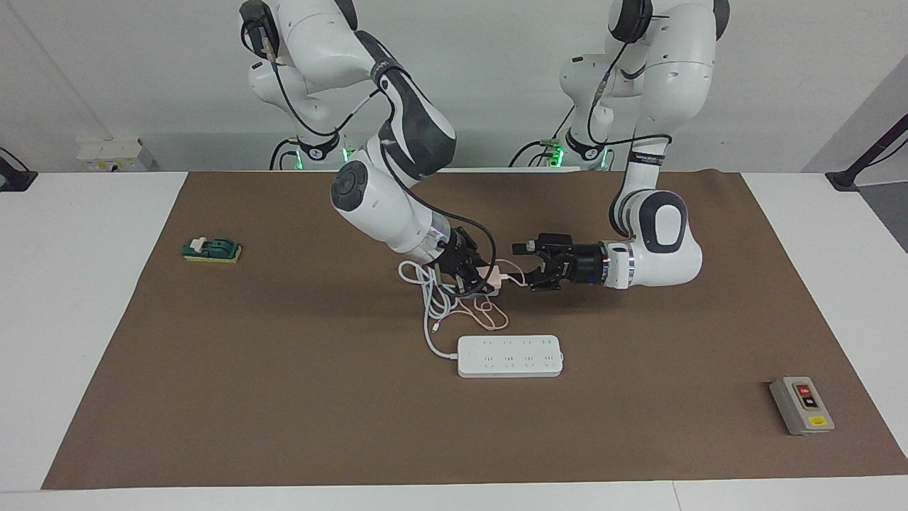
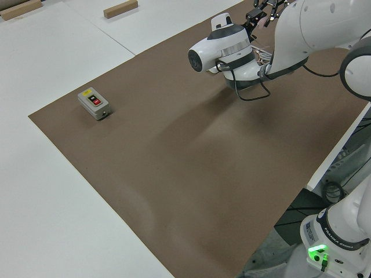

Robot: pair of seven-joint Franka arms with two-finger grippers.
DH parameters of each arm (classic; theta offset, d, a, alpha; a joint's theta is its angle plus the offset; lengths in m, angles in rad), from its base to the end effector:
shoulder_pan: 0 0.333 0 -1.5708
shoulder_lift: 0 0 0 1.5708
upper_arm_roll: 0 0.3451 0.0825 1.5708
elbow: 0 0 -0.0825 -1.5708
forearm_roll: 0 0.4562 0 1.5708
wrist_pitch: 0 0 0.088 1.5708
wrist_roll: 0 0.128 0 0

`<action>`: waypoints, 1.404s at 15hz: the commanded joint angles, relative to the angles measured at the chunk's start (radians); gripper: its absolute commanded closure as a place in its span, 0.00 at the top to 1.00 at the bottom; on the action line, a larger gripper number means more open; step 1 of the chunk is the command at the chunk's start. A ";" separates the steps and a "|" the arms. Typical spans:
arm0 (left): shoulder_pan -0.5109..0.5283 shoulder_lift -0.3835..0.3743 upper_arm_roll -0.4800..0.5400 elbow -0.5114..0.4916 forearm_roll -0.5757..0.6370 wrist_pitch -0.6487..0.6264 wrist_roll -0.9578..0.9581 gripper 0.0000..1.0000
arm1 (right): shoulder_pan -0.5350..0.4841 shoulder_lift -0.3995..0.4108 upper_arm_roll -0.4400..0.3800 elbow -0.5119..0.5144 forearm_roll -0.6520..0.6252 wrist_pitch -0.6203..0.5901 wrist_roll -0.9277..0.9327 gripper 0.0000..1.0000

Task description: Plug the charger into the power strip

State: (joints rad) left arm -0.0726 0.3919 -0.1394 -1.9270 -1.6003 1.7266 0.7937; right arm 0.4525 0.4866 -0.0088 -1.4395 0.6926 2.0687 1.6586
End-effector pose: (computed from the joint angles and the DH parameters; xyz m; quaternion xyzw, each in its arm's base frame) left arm 0.6426 -0.2479 0.3087 0.7169 -0.0404 -0.0076 0.6959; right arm 0.7042 0.3858 0.4190 -0.6912 0.6507 0.2332 0.2108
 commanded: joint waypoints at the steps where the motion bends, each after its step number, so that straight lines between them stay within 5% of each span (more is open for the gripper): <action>1: -0.045 -0.036 0.006 -0.041 -0.076 0.079 0.009 1.00 | 0.000 0.014 0.000 0.025 0.025 -0.001 0.016 0.00; 19: -0.088 -0.024 0.004 -0.009 -0.122 0.148 -0.001 1.00 | 0.009 0.015 0.000 0.027 0.024 -0.001 0.029 0.00; 21: -0.088 -0.024 0.004 -0.014 -0.116 0.146 -0.001 0.93 | 0.009 0.015 0.000 0.027 0.024 -0.001 0.029 0.00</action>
State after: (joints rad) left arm -0.1457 0.3901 -0.1436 -1.9251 -1.7045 1.8574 0.7937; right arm 0.4586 0.4866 -0.0070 -1.4384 0.6927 2.0687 1.6645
